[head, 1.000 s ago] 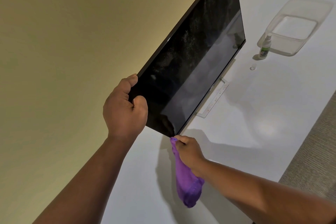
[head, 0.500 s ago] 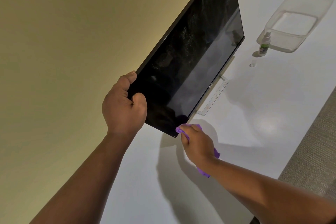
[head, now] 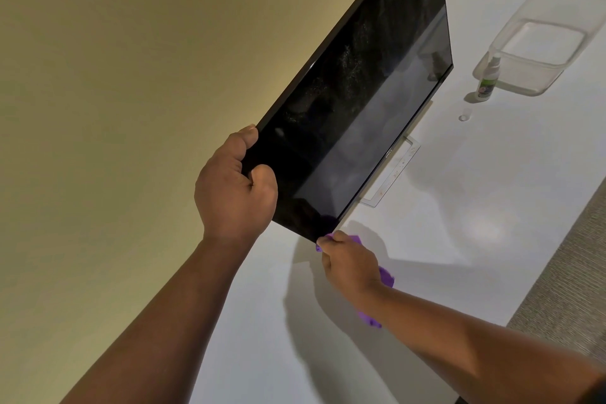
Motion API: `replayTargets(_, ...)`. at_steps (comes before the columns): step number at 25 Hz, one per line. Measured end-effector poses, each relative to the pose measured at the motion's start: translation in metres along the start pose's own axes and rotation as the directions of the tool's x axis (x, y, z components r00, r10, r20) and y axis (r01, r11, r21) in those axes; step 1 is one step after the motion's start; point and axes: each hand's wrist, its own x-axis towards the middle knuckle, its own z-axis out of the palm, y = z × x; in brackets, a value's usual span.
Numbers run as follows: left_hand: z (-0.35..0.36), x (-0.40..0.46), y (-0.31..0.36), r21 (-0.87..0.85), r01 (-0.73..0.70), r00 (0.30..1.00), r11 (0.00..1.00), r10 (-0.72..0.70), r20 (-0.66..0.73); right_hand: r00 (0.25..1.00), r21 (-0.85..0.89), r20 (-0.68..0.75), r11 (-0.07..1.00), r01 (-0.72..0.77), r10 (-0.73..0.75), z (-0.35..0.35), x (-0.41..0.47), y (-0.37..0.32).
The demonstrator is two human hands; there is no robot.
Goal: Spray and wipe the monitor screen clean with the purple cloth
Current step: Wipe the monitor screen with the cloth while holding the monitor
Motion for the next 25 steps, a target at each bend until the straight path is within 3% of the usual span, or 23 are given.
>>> replayTargets(3,0.0,0.0,0.0,0.004,-0.007,1.0,1.0,0.007,0.008,0.966,0.413,0.031,0.877,-0.247,0.258,0.002,-0.002,-0.011)
replayTargets(4,0.0,0.001,0.0,0.008,-0.01,1.0,1.0,0.01,0.009,0.938,0.555,0.101,0.764,-0.331,0.332,0.004,-0.001,-0.013)
replayTargets(6,0.0,0.001,0.001,0.017,-0.009,1.0,1.0,0.008,0.008,0.843,0.765,0.357,0.391,-0.511,0.403,0.004,-0.002,-0.025)
replayTargets(7,0.0,0.001,0.001,0.02,-0.011,1.0,1.0,0.011,0.009,0.795,0.785,0.469,0.231,-0.575,0.384,0.002,-0.004,-0.032)
replayTargets(8,0.0,0.001,0.0,0.021,-0.016,1.0,1.0,0.016,0.013,0.776,0.787,0.509,0.164,-0.595,0.371,0.002,-0.005,-0.036)
replayTargets(12,0.0,0.003,-0.002,0.023,-0.022,0.999,0.999,0.022,0.024,0.791,0.781,0.458,0.241,-0.576,0.405,0.004,-0.008,-0.027)
replayTargets(18,0.003,0.007,-0.007,0.024,0.001,1.0,1.0,-0.001,0.014,0.782,0.856,0.324,0.187,-0.482,0.533,-0.016,-0.009,0.001)
replayTargets(22,0.002,0.005,-0.006,0.017,0.002,1.0,1.0,-0.002,0.006,0.763,0.943,0.125,0.163,-0.29,0.634,-0.034,0.004,0.001)
replayTargets(25,0.002,0.005,-0.005,0.019,0.003,1.0,1.0,-0.003,0.003,0.797,0.963,-0.04,0.236,-0.13,0.602,-0.041,0.014,-0.007)
